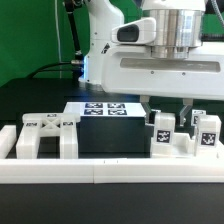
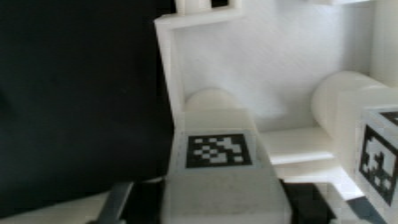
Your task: Assemble chair
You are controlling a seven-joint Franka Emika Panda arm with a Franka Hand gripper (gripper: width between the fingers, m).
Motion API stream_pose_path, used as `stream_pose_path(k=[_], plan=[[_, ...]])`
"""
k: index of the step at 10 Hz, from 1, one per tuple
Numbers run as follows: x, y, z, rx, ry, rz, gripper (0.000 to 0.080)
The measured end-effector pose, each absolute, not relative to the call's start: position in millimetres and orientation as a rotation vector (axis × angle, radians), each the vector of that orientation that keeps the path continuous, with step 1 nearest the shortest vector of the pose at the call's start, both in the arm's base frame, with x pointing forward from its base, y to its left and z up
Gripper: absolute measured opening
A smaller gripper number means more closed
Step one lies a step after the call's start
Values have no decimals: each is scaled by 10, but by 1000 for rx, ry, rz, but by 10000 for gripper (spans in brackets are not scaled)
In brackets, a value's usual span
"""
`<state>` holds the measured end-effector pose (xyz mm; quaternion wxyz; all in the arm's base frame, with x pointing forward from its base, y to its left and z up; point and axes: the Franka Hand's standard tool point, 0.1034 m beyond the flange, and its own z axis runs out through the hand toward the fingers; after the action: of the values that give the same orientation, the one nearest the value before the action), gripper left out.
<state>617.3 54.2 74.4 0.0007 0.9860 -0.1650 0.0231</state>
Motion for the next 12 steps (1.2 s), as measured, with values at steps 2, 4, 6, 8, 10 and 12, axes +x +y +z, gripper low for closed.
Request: stream_pose_path(k=[2,4,6,8,10,12], plan=[[6155,527,750,3090,-543,59,295],[6159,541,768,3091,-537,59,460],[6174,589,881,3101,-498,82,635],[6163,586,983,3114,-448,127,647],[6043,568,950,3120,-393,213,649],[6027,550,925,3120,-408,205,649]])
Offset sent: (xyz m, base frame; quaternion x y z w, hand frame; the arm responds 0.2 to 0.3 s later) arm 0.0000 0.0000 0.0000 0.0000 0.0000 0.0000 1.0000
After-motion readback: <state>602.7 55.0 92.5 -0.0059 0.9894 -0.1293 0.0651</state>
